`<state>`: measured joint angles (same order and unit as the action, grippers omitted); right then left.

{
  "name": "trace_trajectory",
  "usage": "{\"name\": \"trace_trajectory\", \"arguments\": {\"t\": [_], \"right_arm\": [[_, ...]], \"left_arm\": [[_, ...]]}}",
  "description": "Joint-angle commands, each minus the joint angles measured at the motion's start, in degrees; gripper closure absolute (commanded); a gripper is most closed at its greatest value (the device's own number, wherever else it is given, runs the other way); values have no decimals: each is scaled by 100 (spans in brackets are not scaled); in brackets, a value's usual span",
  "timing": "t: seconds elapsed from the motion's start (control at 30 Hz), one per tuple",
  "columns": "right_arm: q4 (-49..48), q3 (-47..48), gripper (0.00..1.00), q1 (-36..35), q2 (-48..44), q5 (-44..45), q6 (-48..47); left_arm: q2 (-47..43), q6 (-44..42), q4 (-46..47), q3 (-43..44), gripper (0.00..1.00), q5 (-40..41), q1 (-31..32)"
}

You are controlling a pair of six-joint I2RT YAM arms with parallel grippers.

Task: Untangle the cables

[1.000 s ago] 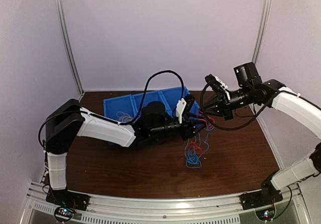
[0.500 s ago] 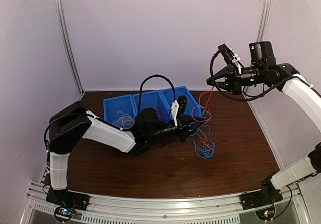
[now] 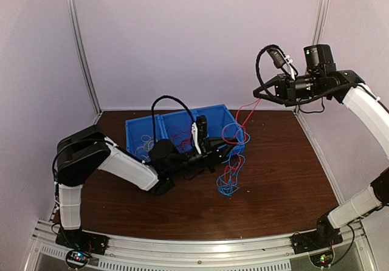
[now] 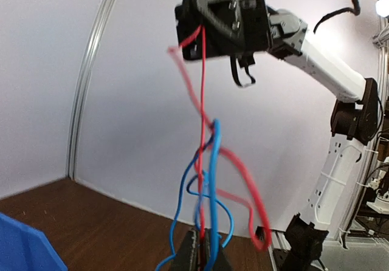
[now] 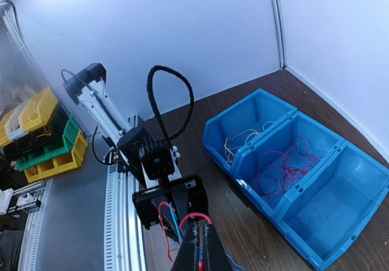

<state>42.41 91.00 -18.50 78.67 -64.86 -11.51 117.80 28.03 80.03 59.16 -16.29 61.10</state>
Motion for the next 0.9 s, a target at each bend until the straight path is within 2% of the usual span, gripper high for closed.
{"name": "trace_trajectory", "arguments": {"t": [0.0, 0.17, 0.27, 0.4, 0.5, 0.67, 0.8, 0.87], "right_arm": [[-2006, 393, 100, 330, -370, -313, 464], [-1978, 415, 100, 330, -403, -329, 489], [-1927, 294, 100, 330, -439, -306, 391], [-1762, -102, 100, 309, -525, -127, 38], [-1429, -479, 100, 240, -586, 98, -456], [-795, -1334, 100, 43, -735, 323, -1472], [-659, -2135, 100, -137, -749, 241, -1791], [-727, -2351, 100, -255, -744, 174, -1794]], "left_arm": [[558, 29, -1569, -644, 90, -315, -2], [533, -5, -1569, -705, 74, -277, -10], [324, -62, -1578, -858, 71, -275, -3], [-394, -240, -1582, -1270, 66, -36, -9], [-1132, -532, -1969, -1376, 59, 215, -6], [-2087, -874, -2947, -962, 49, 608, -8], [-2170, -746, -3819, -320, 42, 788, -10], [-2052, -602, -3869, -84, 41, 586, -10]]}}
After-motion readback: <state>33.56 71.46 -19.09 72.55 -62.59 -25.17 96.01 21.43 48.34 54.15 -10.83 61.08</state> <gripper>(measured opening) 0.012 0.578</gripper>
